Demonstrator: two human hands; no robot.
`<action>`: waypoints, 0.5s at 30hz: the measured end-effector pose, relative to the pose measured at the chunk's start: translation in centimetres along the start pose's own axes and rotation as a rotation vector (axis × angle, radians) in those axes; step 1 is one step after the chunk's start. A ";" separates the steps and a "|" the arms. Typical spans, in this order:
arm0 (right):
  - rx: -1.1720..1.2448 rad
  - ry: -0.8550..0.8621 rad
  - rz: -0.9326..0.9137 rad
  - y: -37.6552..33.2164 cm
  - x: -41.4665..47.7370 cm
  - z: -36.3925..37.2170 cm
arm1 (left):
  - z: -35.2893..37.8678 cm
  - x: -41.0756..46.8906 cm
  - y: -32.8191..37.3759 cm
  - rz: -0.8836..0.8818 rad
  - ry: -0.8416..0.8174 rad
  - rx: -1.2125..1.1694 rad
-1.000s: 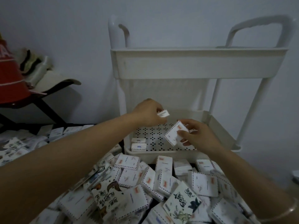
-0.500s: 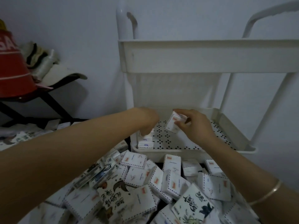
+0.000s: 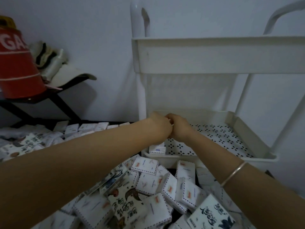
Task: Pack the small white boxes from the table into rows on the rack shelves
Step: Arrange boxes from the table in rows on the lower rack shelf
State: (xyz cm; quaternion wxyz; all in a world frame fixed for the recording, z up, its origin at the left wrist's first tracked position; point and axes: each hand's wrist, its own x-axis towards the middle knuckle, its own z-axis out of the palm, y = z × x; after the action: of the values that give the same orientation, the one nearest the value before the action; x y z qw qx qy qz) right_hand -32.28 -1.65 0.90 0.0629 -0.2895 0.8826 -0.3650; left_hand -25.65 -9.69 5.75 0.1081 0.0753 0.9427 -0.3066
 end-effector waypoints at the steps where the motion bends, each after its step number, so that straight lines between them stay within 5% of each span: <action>1: 0.060 -0.052 0.019 0.1 0.0 0.0 | 0.1 -0.3 0.1 0.010 0.013 -0.009; 8: 0.149 -0.235 0.058 0.5 -0.5 0.2 | 0.5 -3.8 -0.3 0.161 0.246 0.025; 11: 0.012 -0.274 0.056 0.3 -0.6 0.5 | 1.2 -4.6 -0.3 0.188 0.327 -0.259; 15: 0.138 -0.205 0.059 0.6 -1.1 0.4 | 1.8 -5.4 1.6 0.210 0.285 -0.598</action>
State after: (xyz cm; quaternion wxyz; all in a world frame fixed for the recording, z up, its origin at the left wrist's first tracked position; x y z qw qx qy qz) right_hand -31.49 -0.93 0.09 0.1830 -0.2941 0.8525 -0.3914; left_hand -19.80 -9.84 4.80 0.0237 0.1792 0.9835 0.0095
